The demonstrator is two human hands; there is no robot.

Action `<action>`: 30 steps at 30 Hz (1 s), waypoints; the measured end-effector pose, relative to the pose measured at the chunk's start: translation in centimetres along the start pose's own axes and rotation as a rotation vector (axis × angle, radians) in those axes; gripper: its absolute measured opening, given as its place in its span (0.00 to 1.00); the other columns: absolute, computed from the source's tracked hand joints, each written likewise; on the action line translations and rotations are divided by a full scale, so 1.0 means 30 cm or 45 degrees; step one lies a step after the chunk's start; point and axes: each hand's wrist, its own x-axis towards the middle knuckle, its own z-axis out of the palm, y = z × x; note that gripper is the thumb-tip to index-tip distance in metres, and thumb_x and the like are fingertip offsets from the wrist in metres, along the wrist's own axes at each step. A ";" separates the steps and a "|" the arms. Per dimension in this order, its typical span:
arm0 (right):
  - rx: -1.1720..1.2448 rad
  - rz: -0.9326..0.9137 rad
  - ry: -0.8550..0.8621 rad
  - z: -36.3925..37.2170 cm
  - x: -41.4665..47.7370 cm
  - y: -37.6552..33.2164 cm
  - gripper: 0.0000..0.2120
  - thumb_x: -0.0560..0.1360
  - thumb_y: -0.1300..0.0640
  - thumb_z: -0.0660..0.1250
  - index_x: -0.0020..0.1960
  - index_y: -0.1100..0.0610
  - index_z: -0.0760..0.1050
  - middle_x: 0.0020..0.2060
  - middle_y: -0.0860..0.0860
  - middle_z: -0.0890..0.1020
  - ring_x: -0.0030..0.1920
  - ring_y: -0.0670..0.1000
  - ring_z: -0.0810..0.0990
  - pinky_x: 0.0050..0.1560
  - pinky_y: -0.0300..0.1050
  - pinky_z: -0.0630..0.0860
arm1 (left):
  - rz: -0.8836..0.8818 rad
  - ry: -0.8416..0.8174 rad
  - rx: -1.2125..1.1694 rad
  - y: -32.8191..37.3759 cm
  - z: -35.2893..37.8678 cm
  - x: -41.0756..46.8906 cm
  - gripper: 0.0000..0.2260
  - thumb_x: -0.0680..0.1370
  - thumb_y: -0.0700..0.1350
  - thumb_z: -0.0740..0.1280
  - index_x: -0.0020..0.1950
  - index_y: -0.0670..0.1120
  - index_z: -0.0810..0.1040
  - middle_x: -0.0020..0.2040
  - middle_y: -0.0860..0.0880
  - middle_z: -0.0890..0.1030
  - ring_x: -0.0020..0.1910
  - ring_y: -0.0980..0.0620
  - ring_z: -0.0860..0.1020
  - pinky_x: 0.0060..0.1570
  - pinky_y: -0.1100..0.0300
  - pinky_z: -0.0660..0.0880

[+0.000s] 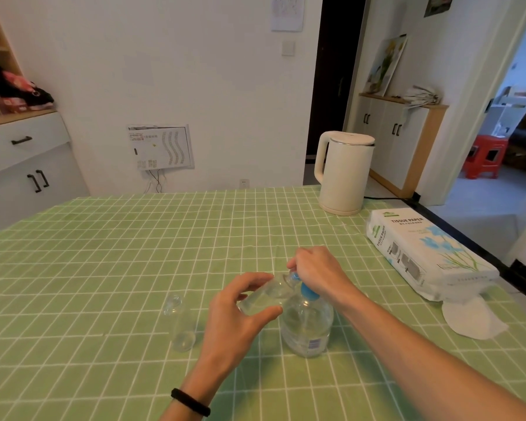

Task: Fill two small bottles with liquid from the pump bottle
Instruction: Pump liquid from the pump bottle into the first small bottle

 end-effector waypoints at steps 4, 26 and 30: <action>0.005 -0.002 0.010 0.000 -0.003 0.001 0.19 0.83 0.53 0.56 0.54 0.59 0.85 0.53 0.55 0.87 0.56 0.57 0.84 0.66 0.59 0.79 | -0.003 0.004 0.001 0.002 -0.001 -0.003 0.20 0.69 0.41 0.83 0.58 0.56 0.85 0.53 0.63 0.87 0.56 0.61 0.83 0.55 0.73 0.73; -0.060 0.029 0.018 0.001 -0.002 -0.006 0.17 0.81 0.52 0.60 0.56 0.58 0.85 0.54 0.54 0.87 0.56 0.57 0.84 0.65 0.57 0.80 | -0.019 0.010 -0.002 -0.017 0.012 -0.003 0.21 0.68 0.41 0.83 0.58 0.56 0.85 0.54 0.64 0.87 0.56 0.59 0.84 0.55 0.68 0.74; -0.067 0.031 0.029 -0.001 -0.009 -0.010 0.17 0.82 0.51 0.59 0.56 0.57 0.84 0.54 0.53 0.86 0.56 0.57 0.84 0.64 0.56 0.80 | -0.027 0.014 -0.015 -0.016 0.011 -0.004 0.21 0.68 0.42 0.84 0.58 0.56 0.85 0.54 0.64 0.87 0.56 0.60 0.84 0.57 0.63 0.75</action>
